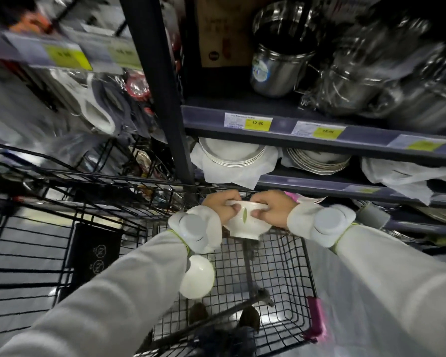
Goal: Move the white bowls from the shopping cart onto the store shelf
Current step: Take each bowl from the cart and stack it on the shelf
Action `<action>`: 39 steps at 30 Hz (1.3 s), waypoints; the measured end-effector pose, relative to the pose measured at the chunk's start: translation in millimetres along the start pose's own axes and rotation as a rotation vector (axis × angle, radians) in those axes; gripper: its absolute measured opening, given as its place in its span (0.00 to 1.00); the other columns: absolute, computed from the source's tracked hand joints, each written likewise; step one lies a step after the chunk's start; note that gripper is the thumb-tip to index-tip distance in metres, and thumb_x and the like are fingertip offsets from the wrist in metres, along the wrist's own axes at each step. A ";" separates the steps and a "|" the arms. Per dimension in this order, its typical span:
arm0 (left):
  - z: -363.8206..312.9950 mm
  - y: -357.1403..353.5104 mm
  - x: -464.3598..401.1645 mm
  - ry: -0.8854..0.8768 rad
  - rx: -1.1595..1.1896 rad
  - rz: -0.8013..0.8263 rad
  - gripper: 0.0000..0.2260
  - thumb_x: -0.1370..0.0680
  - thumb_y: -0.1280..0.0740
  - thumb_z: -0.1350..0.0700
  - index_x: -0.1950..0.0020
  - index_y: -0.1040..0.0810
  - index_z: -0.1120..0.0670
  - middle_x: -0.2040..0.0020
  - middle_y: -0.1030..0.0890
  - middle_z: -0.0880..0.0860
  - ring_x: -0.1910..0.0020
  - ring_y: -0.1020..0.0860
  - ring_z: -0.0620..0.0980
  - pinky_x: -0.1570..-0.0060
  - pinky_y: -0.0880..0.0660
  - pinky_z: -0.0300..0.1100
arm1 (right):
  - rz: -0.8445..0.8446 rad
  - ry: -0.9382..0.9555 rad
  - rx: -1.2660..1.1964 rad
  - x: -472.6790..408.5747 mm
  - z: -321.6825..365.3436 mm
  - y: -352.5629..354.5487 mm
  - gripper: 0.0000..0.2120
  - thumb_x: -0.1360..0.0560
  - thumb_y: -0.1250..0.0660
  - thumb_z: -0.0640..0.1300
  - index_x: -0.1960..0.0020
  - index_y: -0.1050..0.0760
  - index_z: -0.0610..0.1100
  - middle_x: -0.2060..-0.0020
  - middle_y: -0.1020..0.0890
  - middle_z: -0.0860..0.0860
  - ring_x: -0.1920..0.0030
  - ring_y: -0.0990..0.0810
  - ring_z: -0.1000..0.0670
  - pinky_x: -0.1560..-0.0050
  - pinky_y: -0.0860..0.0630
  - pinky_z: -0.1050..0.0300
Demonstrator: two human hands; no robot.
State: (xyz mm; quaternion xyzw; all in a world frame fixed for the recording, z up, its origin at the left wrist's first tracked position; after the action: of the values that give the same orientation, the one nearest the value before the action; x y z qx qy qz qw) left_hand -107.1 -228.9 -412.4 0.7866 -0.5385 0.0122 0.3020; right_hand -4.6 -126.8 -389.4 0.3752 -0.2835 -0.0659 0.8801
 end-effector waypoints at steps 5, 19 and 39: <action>-32.3 28.4 3.0 -0.082 -0.061 -0.068 0.16 0.25 0.36 0.63 0.68 0.31 0.46 0.68 0.29 0.43 0.59 0.31 0.48 0.66 0.35 0.25 | -0.081 0.067 0.054 11.3 24.3 38.0 0.05 0.27 0.37 0.39 0.53 0.23 0.45 0.60 0.25 0.51 0.56 0.29 0.51 0.57 0.37 0.60; -153.6 107.2 30.2 -0.300 -0.073 -0.224 0.15 0.26 0.35 0.61 0.69 0.27 0.44 0.66 0.24 0.43 0.58 0.26 0.48 0.51 0.30 0.40 | -0.232 0.240 0.087 62.2 101.1 157.0 0.14 0.28 0.33 0.44 0.69 0.32 0.55 0.71 0.27 0.57 0.67 0.29 0.59 0.65 0.34 0.65; -291.9 174.0 84.3 -0.591 -0.058 -0.318 0.08 0.31 0.29 0.54 0.67 0.24 0.43 0.65 0.22 0.41 0.62 0.24 0.40 0.57 0.28 0.34 | -0.478 0.478 0.325 151.0 178.0 269.4 0.07 0.27 0.34 0.44 0.60 0.29 0.55 0.60 0.22 0.52 0.57 0.24 0.51 0.59 0.32 0.60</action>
State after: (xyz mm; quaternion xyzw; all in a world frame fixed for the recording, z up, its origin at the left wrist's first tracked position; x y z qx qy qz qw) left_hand -131.1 -198.5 -64.5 0.8213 -0.4734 -0.2789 0.1535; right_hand -2.9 -96.1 -34.3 0.5704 0.0185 -0.1341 0.8102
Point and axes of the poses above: each hand's wrist, its own x-axis away from the middle knuckle, its own y-axis out of the back of the hand, z = x × y, the point moved 2 cm from there along -x, towards the middle knuckle
